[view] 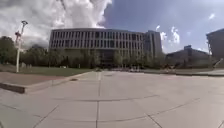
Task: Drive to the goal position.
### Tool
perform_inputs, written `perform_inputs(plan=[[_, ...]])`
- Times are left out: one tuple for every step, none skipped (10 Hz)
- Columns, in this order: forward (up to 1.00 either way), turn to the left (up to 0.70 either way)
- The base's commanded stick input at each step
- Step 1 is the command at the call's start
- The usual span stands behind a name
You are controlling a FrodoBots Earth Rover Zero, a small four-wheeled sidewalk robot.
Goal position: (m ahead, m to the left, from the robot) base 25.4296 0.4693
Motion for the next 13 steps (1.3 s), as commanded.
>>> perform_inputs(plan=[[1.00, 0.00], [1.00, 0.00], [1.00, 0.00], [1.00, 0.00], [1.00, 0.00], [1.00, 0.00], [1.00, 0.00], [1.00, 0.00], [1.00, 0.00], [1.00, 0.00], [1.00, 0.00], [1.00, 0.00], [1.00, 0.00]])
